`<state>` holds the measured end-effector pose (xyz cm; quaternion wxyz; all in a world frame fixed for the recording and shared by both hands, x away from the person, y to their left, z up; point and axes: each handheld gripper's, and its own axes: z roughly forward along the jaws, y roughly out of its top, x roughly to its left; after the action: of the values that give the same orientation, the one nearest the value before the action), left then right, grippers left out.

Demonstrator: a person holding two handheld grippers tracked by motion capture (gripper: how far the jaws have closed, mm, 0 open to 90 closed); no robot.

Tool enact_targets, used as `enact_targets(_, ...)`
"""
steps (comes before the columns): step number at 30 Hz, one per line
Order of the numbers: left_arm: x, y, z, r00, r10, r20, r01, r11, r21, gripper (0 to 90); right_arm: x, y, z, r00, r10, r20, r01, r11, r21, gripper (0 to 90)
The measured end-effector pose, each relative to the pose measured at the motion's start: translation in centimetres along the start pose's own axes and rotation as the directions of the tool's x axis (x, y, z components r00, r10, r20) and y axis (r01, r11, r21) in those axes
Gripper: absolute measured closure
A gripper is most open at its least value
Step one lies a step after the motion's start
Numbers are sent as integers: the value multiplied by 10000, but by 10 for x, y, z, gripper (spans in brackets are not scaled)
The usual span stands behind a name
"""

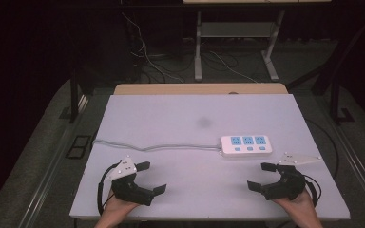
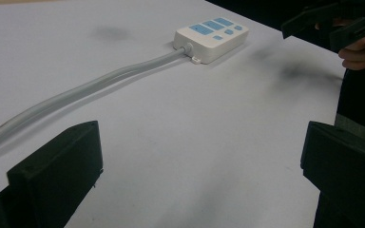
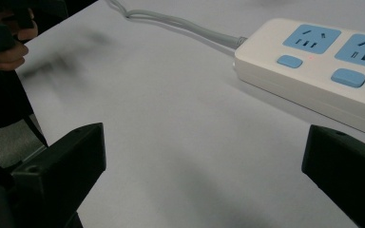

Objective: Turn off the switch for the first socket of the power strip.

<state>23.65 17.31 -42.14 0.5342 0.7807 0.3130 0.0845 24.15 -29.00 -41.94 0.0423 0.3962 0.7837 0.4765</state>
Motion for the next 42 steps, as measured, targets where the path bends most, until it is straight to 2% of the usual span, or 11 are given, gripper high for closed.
enact_targets(6,1,0,-1,10000,-74,-58,74,10000,-10,0,2,1,2,9999,-56,84,54,9995,311,5)
enact_targets(19,2,-1,-2,9999,-101,-126,100,9999,-49,0,5,11,10,9998,-207,-55,211,9956,914,5)
enact_targets(27,2,-1,-2,9999,-107,-127,106,9999,-30,0,1,17,9,9998,-141,-101,150,9950,992,5)
enact_targets(42,3,0,0,9999,-108,-91,107,9999,-72,0,-6,37,2,9993,-342,-147,357,9927,1152,5)
